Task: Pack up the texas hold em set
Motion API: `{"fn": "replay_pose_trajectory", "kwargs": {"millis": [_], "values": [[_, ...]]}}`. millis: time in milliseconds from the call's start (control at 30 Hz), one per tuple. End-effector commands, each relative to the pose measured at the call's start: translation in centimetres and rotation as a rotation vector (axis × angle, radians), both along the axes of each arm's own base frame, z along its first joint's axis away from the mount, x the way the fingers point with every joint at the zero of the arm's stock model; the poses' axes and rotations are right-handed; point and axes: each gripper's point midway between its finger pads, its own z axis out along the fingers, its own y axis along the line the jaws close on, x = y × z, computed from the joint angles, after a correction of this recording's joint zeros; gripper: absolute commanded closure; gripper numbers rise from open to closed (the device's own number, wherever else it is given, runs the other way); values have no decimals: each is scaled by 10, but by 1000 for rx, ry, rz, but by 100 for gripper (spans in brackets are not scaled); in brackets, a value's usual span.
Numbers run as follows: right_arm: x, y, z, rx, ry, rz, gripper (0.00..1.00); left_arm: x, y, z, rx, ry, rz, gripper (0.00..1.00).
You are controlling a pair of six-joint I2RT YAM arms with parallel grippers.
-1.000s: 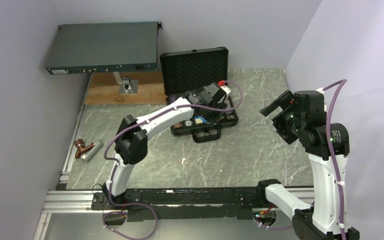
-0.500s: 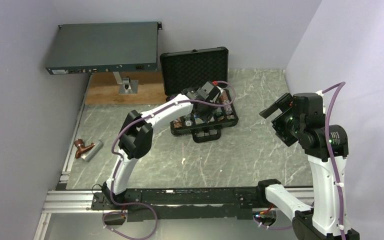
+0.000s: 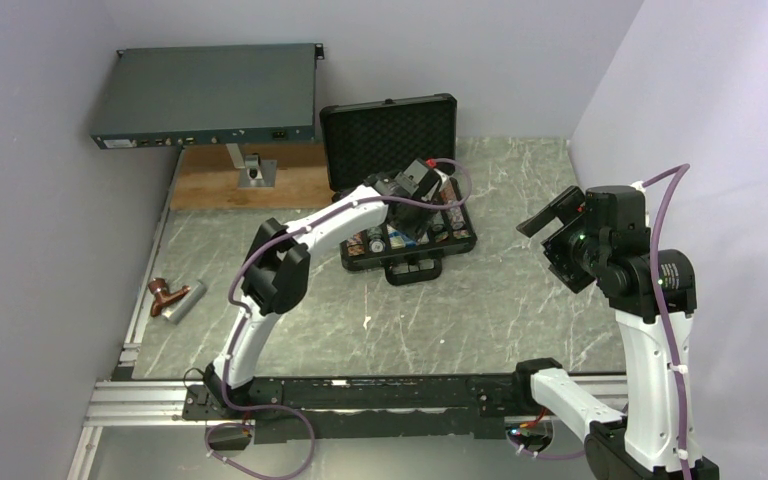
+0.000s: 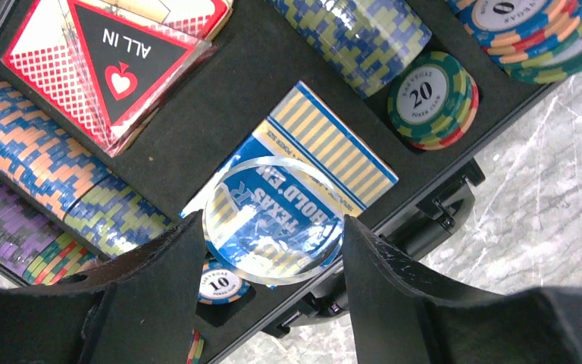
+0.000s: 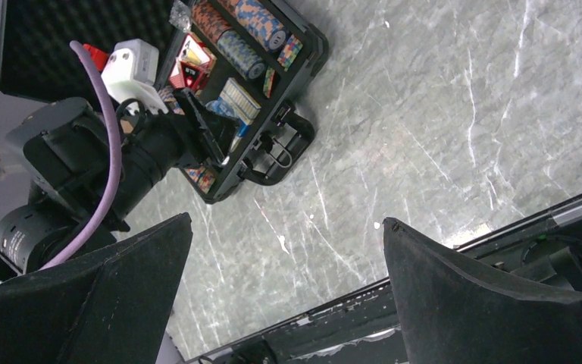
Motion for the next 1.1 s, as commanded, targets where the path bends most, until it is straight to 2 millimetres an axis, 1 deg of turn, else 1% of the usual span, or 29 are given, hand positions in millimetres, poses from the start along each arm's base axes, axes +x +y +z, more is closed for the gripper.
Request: {"fn": "replay_pose_trajectory", "kwargs": {"millis": [0, 300, 700, 767, 800, 833, 900, 933, 967, 1033, 1067], "values": [[3, 1, 6, 16, -29, -3, 0, 16, -10, 14, -41, -44, -10, 100], [0, 1, 7, 15, -25, -6, 0, 19, -7, 14, -50, -43, 27, 100], [-1, 2, 7, 22, -24, -4, 0, 21, -10, 20, -71, -63, 34, 100], [-1, 2, 7, 22, -24, -4, 0, 22, -10, 22, -76, -68, 32, 98], [-1, 1, 7, 20, -23, -6, 0, 23, -11, 23, -80, -70, 28, 95], [-2, 1, 7, 20, -23, -7, 0, 23, -11, 24, -84, -73, 27, 87], [-2, 1, 6, 20, -22, -9, 0, 24, -13, 28, -91, -79, 20, 51], [-2, 1, 6, 20, -20, -9, 0, 24, -13, 31, -95, -82, 23, 37], [-2, 1, 6, 21, -21, -10, 0, 24, -13, 35, -101, -90, 24, 29], [-3, 1, 6, 21, -21, -12, 0, 24, -13, 46, -122, -110, 23, 19], [-2, 0, 6, 21, -21, -14, 0, 24, -14, 55, -140, -123, 20, 12]]}}
